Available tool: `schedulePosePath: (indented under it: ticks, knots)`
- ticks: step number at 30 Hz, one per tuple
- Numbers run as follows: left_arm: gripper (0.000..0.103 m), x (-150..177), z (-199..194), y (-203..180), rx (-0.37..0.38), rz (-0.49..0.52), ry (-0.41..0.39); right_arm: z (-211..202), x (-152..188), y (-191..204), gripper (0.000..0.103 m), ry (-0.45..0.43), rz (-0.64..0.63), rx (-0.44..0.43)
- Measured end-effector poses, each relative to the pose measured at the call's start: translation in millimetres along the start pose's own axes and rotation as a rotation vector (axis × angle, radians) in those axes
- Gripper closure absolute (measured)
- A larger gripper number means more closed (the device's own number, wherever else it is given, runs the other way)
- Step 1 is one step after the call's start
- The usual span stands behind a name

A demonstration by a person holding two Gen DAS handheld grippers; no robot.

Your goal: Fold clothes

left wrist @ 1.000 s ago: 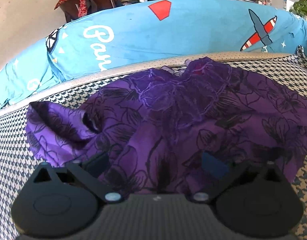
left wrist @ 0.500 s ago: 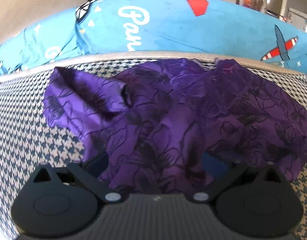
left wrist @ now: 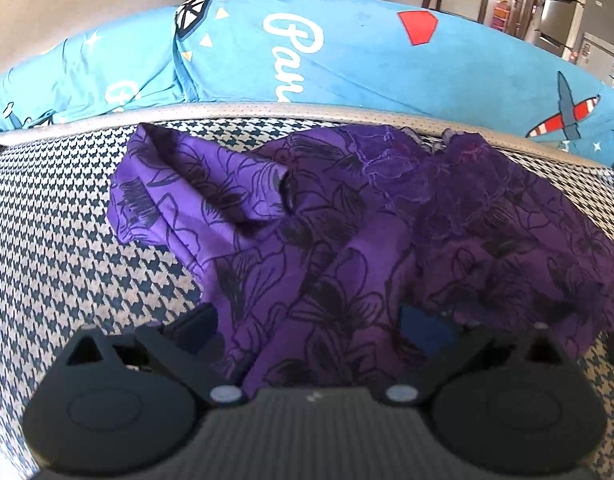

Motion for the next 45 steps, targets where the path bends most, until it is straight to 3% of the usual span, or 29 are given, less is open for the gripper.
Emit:
schedulePosePath:
  ticks: [7,13,18,21,23,24,28,33,40,45]
  knots:
    - [0.0,8.3,-15.3,3.5,-0.004,0.058,-0.037,6.1,42.8,17.8,0.072,0.091,-0.068,-0.041]
    - [0.0,32.0,-25.9,10.6,-0.005,0.094,-0.077,3.8,65.7,27.8,0.061,0.097,-0.122,-0.073]
    - [0.0,59.7,-37.6,20.9,0.021,0.071,-0.095,4.8,80.1,33.2,0.059,0.098,-0.153,-0.082]
    - [0.0,72.8,-46.3,24.6,-0.002,0.082,-0.126,5.4,88.8,36.4,0.059,0.099,-0.171,-0.087]
    - [0.0,81.8,-48.8,26.4,-0.01,0.083,-0.131,5.9,94.5,38.6,0.067,0.099,-0.184,-0.091]
    - [0.0,85.9,-49.0,27.4,-0.009,0.08,-0.126,6.1,97.4,39.7,0.076,0.099,-0.19,-0.093]
    - [0.0,96.3,-45.8,35.9,-0.029,0.058,-0.108,-7.2,96.7,40.1,0.087,0.025,-0.189,-0.103]
    - [0.0,102.5,-43.1,49.5,-0.058,0.029,-0.103,-24.7,95.6,40.4,0.09,-0.071,-0.186,-0.115]
    - [0.0,111.1,-40.2,60.9,-0.097,0.015,-0.097,-106.5,89.4,29.8,0.091,-0.373,-0.245,-0.123]
    - [0.0,118.4,-42.4,63.5,-0.114,0.011,-0.103,-123.3,91.0,16.6,0.09,-0.385,-0.221,-0.131]
Point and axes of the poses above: each gripper's, at about its wrist camera, not at the fingertips, and z roughly the way its jaws point, y to its left, x to its underside, the point moved 7 cm from there along z, roughly the way its jaws point, and after that the axes turned 6 degrees about y, right-handed, at the moved point
